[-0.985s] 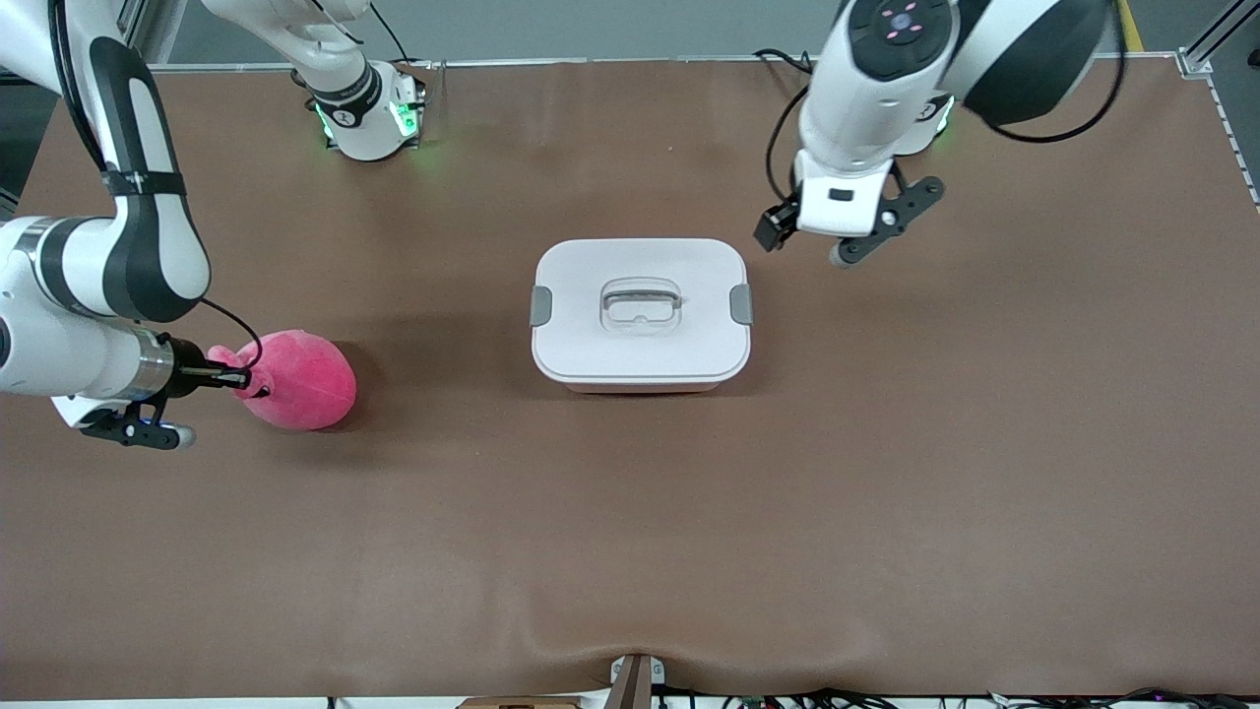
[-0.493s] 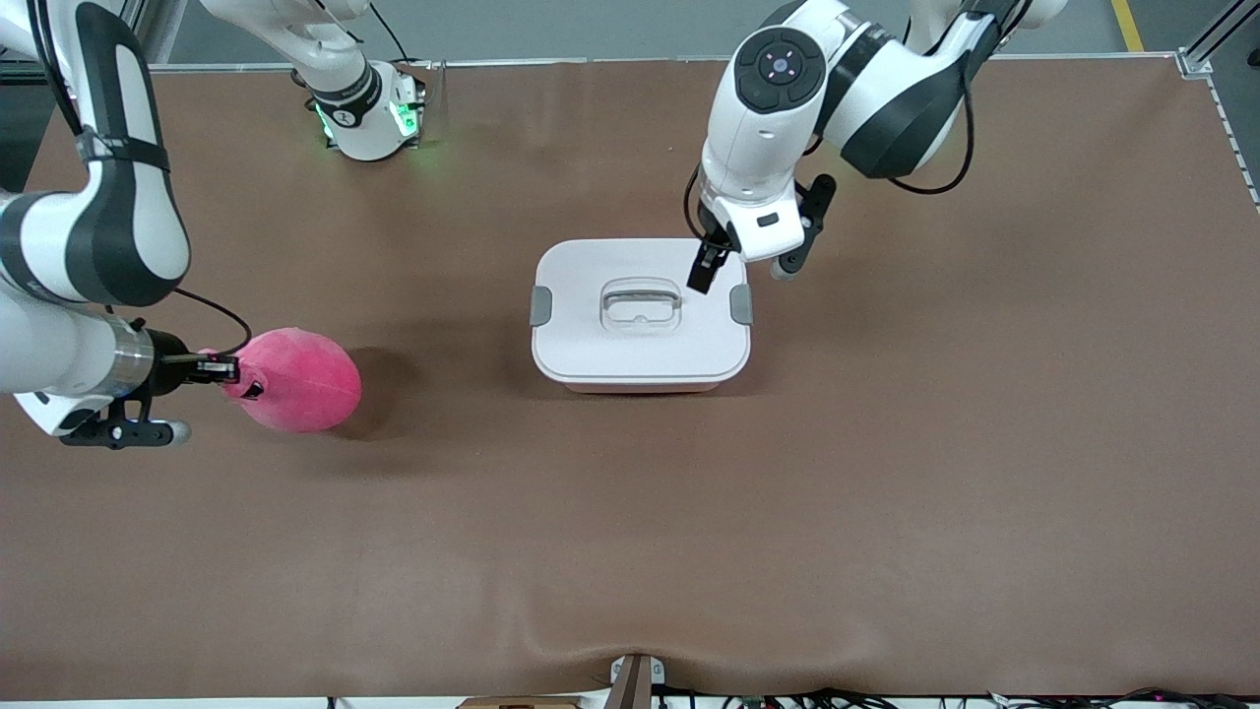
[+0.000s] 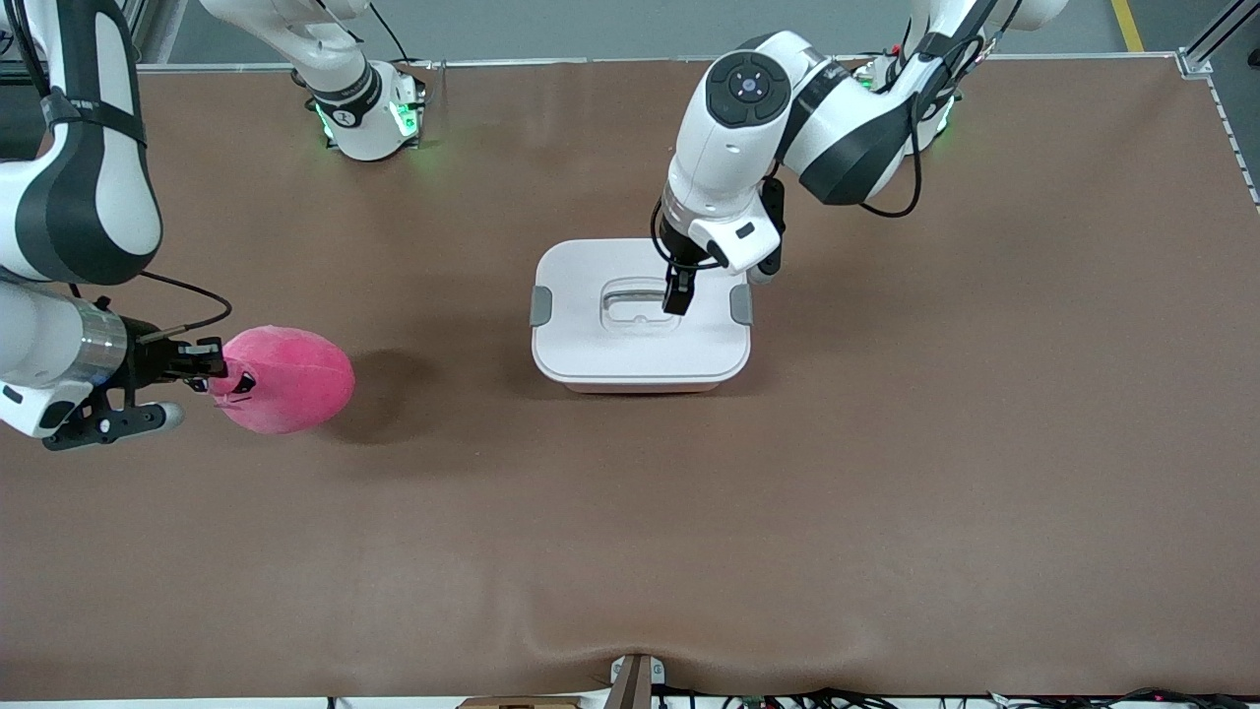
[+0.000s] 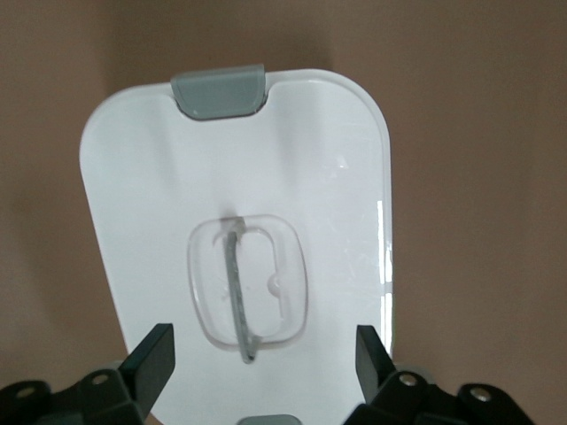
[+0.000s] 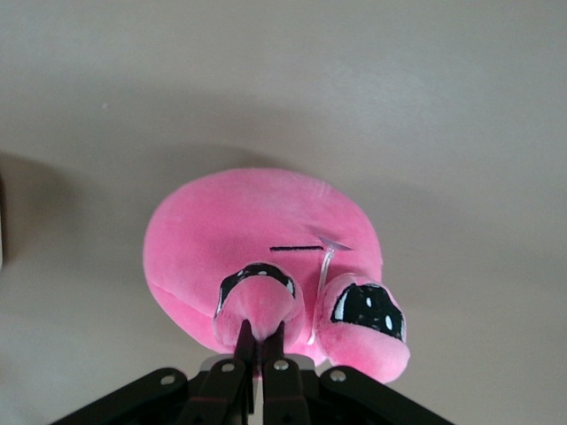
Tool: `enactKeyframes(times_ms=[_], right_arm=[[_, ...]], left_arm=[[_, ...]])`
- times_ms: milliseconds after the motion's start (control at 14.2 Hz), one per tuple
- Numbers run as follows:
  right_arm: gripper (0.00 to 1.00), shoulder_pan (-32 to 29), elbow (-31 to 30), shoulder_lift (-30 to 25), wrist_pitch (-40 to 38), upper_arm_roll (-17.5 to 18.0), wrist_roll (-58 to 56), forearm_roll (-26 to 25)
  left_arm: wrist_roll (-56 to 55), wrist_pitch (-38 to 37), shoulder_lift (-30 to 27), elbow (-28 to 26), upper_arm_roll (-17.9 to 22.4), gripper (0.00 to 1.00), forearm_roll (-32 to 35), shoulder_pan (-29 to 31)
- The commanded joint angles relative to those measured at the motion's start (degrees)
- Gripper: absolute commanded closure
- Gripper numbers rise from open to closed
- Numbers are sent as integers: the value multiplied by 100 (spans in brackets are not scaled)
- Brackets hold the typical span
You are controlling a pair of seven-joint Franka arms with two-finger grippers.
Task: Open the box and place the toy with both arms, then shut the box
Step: 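Grasp the pink plush with the right gripper while the left grips the lid handle, then lift the pink plush with the right gripper while the left holds the lid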
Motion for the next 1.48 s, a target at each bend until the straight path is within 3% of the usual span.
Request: enactKeyframes(times_ms=[0, 70, 422, 493, 985, 1407], right_arm=[[100, 35, 231, -149, -324, 0, -684, 73], [100, 43, 240, -176, -324, 9, -930, 90], [100, 315, 240, -431, -377, 0, -2021, 134], [100, 377, 240, -440, -438, 9, -2048, 134], [100, 597, 222, -536, -474, -9, -2549, 73], [100, 676, 249, -519, -299, -8, -3664, 117]], left_arm=[[-537, 186, 220, 66, 19, 9, 332, -186], [-616, 187, 334, 83, 19, 16, 412, -239], [-1160, 256, 590, 40, 19, 21, 798, -529], [-1249, 283, 625, 31, 11, 26, 930, -538], [-1311, 406, 819, 22, 19, 32, 1028, -749], [-1320, 415, 977, 48, 19, 65, 1045, -740]])
